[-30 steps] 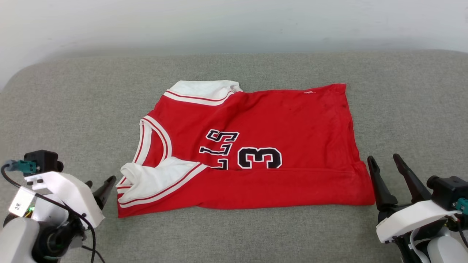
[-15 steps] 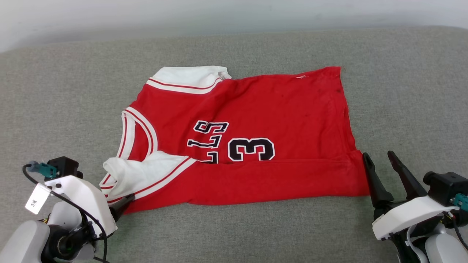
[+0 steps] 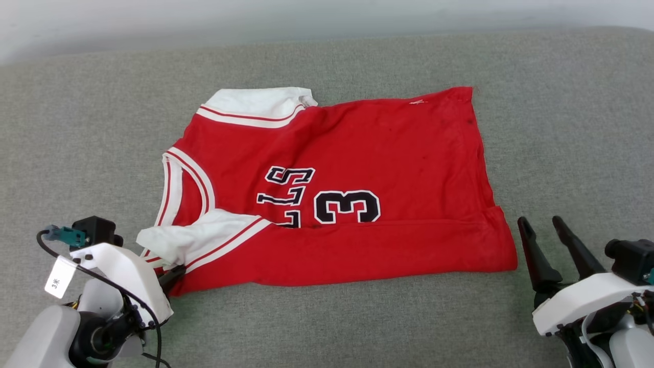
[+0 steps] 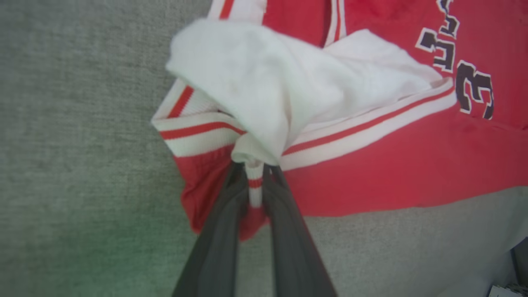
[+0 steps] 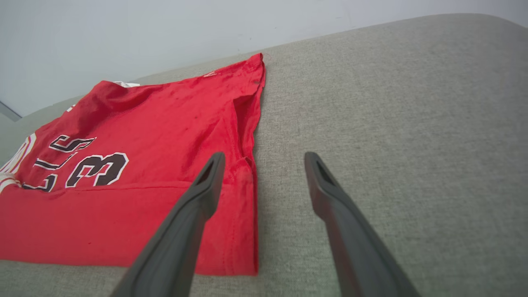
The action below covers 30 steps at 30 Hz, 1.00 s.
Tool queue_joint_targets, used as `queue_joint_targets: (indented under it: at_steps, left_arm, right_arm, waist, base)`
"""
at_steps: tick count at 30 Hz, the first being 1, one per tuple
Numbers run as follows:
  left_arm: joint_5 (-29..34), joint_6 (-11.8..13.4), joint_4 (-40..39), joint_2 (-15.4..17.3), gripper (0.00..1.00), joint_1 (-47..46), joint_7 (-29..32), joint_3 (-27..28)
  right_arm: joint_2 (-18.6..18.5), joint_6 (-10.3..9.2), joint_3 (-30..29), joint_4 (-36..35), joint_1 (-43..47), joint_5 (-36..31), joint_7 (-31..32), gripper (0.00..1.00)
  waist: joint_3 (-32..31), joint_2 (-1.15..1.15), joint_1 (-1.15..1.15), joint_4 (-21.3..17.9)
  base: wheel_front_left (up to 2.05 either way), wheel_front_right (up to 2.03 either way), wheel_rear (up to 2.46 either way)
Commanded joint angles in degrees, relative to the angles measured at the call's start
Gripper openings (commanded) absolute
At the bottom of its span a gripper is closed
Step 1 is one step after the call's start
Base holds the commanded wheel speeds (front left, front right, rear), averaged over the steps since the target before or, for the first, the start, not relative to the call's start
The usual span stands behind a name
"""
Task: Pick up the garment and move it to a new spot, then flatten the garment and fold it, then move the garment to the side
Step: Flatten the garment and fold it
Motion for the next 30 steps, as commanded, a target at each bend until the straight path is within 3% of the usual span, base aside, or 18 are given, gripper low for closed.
queue_joint_targets:
  at_steps: [1,6,15,20,26,27,28,29,30]
  left_arm:
    - [-0.5,-0.5,0.3,-1.3,0.0,1.2,0.2,-1.1]
    - [1.0,-0.6,-1.9,0.2,0.0,1.0,-1.4,-0.5]
    - [4.3,0.9,-8.8,1.7,0.0,0.8,-3.6,-0.7]
    - [5.4,1.6,-11.5,1.9,0.0,-0.2,-3.9,-1.1]
    - [5.6,2.0,-11.9,1.4,0.0,-0.7,-4.0,-1.3]
    - [5.6,1.9,-11.7,1.3,0.0,-0.6,-4.1,-1.3]
    - [5.5,1.9,-11.6,1.2,0.0,-0.6,-4.3,-1.3]
    - [5.5,1.9,-11.5,1.1,0.0,-0.4,-4.5,-1.3]
    - [5.4,1.8,-11.4,1.1,0.0,-0.3,-4.6,-1.2]
  right_arm:
    - [0.0,-0.04,0.3,-0.4,0.6,0.8,1.0,1.0]
    - [-2.1,-0.04,0.7,-1.0,1.9,3.1,7.2,1.0]
    - [-6.7,-0.04,2.6,-3.3,0.8,4.2,28.1,1.0]
    - [-7.4,-0.04,5.2,-3.3,-2.5,3.7,32.4,1.0]
    - [-7.1,-0.03,11.0,1.8,-6.3,5.3,37.2,1.0]
    - [-7.2,-0.02,11.9,2.7,-6.5,5.8,38.2,0.93]
    - [-7.1,-0.02,12.6,3.3,-6.7,6.2,38.9,0.43]
    - [-7.0,-0.02,13.2,3.9,-6.9,6.6,39.4,0.18]
    - [-7.1,-0.02,13.5,4.2,-7.1,7.0,39.5,0.0]
  waist:
    - [-0.6,0.0,0.0,0.3]
    - [-2.4,0.0,0.0,1.0]
    - [-2.6,0.0,0.0,2.6]
    - [-0.3,0.0,0.0,3.2]
    - [1.7,0.0,0.0,3.5]
    - [1.8,0.0,0.0,3.5]
    - [1.8,0.0,0.0,3.5]
    - [1.8,0.0,0.0,3.5]
    - [1.7,0.0,0.0,3.5]
  base:
    - [0.0,0.0,0.0]
    - [0.0,0.0,0.0]
    - [0.0,0.0,0.0]
    - [0.0,0.0,0.0]
    - [0.0,0.0,0.0]
    - [0.0,0.0,0.0]
    - [0.0,0.0,0.0]
    - [0.0,0.0,0.0]
    - [0.0,0.0,0.0]
